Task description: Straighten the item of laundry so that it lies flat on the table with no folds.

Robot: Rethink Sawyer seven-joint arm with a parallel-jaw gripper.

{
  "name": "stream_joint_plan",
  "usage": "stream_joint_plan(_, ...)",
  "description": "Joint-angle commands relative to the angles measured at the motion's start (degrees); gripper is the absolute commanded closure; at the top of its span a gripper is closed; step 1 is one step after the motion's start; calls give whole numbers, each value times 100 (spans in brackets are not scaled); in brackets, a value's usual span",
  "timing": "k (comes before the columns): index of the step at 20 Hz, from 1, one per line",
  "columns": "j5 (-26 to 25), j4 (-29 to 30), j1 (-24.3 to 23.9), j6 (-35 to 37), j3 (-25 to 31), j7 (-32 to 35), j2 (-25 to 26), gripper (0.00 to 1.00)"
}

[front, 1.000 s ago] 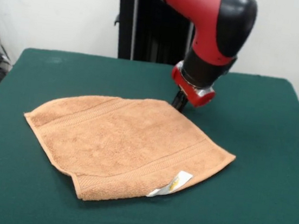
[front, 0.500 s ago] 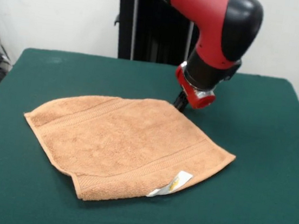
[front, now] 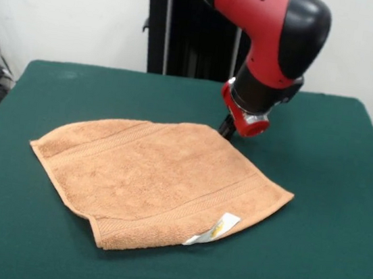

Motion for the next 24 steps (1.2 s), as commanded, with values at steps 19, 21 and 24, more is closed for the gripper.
stream_joint_plan(19,-674,-242,-409,-935,1526,-191,-437,100)
stream_joint_plan(21,-926,-135,-578,-972,1580,-346,-591,100)
stream_joint_plan(24,-1322,-64,-821,-949,1666,-492,-796,100)
